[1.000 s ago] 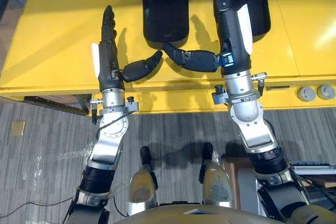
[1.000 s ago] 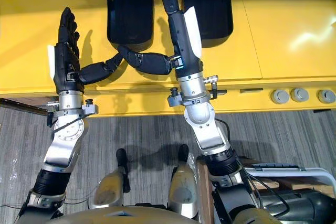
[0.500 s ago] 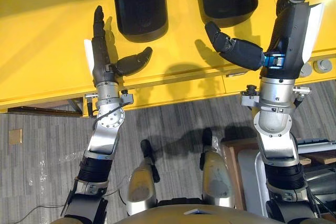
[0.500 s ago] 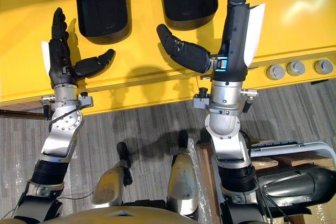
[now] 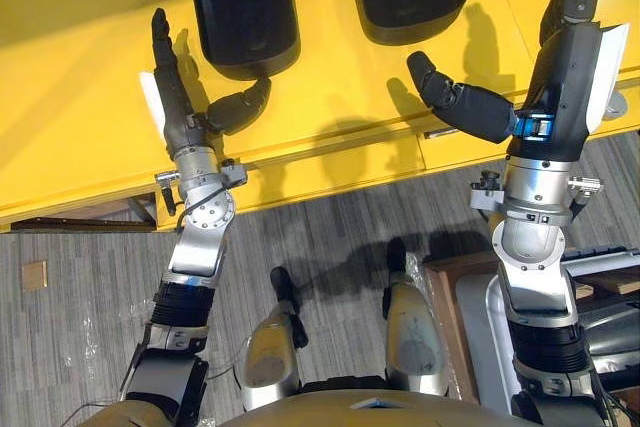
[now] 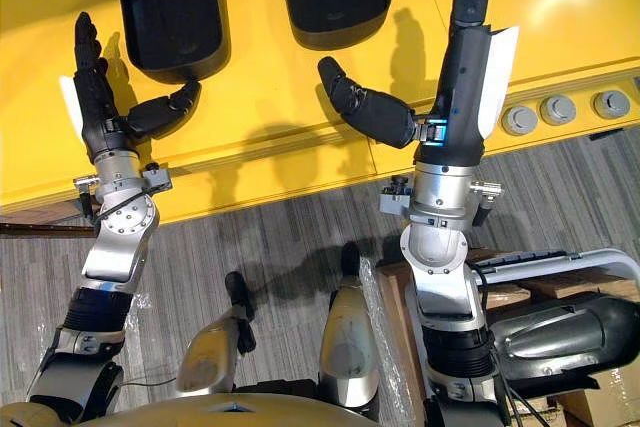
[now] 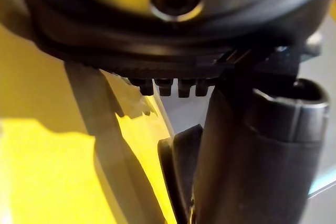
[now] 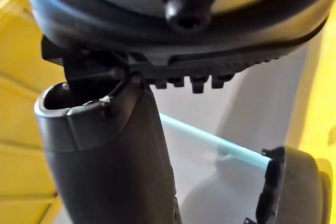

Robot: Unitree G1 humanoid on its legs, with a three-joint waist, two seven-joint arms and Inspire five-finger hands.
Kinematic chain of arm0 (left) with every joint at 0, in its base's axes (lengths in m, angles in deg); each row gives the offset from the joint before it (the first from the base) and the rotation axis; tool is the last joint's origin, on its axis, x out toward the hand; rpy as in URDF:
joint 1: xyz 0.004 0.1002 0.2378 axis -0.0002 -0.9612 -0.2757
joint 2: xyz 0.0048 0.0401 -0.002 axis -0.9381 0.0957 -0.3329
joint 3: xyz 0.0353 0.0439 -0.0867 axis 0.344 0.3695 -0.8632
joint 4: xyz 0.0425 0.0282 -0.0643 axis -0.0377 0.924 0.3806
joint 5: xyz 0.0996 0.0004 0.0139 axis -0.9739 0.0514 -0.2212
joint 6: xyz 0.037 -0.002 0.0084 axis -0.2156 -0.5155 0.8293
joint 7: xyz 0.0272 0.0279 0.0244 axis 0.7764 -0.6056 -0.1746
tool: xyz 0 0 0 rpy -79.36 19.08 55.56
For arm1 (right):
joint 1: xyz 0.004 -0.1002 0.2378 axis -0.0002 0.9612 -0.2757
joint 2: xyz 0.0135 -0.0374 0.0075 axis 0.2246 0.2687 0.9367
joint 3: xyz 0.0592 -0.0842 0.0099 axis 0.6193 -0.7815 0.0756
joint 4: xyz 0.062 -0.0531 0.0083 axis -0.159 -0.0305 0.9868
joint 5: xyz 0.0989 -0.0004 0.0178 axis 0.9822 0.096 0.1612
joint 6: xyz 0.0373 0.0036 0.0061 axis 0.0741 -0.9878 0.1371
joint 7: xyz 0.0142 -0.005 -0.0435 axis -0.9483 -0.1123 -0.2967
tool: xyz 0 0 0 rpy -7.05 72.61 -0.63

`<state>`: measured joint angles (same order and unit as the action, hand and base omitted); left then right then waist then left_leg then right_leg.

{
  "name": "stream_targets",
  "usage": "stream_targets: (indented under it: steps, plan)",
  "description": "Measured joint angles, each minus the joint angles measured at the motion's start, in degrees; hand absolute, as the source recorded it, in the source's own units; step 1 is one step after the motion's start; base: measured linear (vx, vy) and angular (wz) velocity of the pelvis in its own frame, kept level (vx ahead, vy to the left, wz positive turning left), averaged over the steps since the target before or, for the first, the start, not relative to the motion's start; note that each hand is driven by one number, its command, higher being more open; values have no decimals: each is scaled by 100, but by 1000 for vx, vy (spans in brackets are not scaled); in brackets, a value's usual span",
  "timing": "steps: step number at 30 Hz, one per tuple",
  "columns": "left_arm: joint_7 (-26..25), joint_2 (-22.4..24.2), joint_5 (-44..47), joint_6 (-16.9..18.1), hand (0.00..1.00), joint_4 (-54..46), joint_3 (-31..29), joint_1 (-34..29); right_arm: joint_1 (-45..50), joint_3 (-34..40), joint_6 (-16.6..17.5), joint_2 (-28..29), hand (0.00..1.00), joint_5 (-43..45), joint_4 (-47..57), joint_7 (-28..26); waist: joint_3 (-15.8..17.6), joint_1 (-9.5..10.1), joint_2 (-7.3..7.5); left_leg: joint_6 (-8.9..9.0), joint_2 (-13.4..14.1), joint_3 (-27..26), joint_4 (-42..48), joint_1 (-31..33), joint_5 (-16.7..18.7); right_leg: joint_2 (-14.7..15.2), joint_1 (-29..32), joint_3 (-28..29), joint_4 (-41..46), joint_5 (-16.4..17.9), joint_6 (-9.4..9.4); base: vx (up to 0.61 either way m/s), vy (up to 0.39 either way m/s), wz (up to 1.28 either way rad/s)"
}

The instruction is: Walk over and take three plastic housings, then place them on the shelf

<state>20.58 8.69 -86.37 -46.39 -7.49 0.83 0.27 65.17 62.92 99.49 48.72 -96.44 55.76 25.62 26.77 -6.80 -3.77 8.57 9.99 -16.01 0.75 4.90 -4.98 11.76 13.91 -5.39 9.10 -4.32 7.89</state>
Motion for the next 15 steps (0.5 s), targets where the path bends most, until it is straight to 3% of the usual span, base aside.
stream_targets:
  steps: [15]
  plan:
    - [-296,1,1,53,100,450,-137,198,143,3,13,0,100,109,3,-97,0,-108,0,-17,-32,-165,-15,-98,14,2,18,171,-17,-33,54,-1,5,-4]
